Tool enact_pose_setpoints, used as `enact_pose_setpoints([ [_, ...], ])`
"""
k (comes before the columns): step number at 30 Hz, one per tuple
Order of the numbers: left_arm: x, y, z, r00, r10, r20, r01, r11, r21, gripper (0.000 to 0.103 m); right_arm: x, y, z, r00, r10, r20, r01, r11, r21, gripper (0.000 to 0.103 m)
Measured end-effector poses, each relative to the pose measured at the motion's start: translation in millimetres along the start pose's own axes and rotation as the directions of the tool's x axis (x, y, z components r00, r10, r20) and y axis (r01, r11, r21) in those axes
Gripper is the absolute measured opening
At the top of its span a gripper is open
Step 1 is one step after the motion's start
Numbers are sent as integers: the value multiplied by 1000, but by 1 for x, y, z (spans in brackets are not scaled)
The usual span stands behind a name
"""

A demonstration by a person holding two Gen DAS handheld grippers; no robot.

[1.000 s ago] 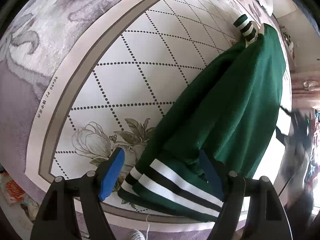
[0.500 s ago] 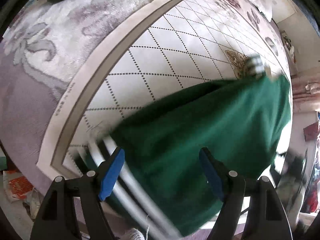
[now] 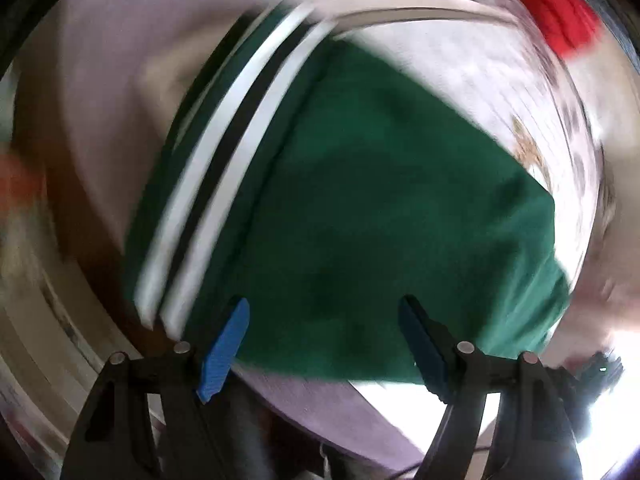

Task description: Fold large clothes

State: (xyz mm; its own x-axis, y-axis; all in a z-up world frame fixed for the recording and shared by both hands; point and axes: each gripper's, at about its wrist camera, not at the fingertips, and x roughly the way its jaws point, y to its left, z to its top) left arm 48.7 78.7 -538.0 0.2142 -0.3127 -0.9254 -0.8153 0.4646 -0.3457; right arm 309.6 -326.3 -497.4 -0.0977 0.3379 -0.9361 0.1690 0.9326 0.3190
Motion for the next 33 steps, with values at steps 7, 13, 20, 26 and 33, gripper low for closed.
enact_pose_setpoints([
  [7, 51, 32, -64, 982, -188, 14, 185, 940, -288, 75, -11, 15, 57, 998, 54, 32, -54, 999, -3, 54],
  [13, 84, 37, -52, 975, -178, 131, 213, 915, -344, 75, 9, -10, 63, 999, 38, -32, -39, 999, -32, 67],
  [20, 72, 15, -15, 953, -136, 269, 216, 931, -294, 75, -1, -27, 57, 997, 73, -38, -75, 996, -57, 67],
  [26, 67, 8, 30, 920, -189, 342, 279, 931, -235, 75, -1, -11, 62, 983, 170, -71, -177, 978, -113, 67],
  [33, 74, 15, 58, 885, -319, 339, 405, 887, -223, 75, 16, 22, 82, 975, 189, -121, -209, 960, -185, 67],
])
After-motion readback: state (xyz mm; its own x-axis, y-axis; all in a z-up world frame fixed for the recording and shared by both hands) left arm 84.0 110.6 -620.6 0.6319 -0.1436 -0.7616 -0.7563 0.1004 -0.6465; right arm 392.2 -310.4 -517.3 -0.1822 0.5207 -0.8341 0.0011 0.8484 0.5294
